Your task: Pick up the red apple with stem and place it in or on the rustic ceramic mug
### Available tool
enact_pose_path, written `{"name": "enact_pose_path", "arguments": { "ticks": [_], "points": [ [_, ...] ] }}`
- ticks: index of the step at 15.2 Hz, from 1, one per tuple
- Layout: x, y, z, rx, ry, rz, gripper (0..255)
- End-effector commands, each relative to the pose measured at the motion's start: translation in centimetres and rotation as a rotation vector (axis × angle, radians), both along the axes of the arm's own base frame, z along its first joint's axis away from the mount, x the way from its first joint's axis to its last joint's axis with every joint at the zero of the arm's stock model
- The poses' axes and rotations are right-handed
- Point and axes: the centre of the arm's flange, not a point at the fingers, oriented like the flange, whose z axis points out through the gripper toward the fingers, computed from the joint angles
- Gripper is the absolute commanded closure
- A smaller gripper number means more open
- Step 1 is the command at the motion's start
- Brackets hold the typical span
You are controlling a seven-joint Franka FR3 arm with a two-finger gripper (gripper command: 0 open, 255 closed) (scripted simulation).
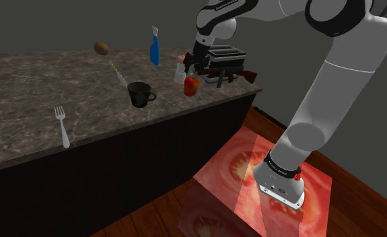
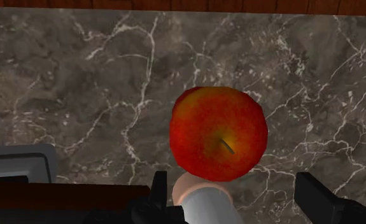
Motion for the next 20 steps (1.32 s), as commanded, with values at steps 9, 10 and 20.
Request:
{"name": "enact_pose_path", "arguments": {
  "ticks": [9,10,20],
  "points": [
    [1.4,0.1,-4.7,0.002,-0.004,-0.012,0],
    [1.4,0.1,-4.7,0.002,-0.004,-0.012,0],
    [1.4,0.1,-4.6,0.002,-0.004,-0.012,255]
  ]
}}
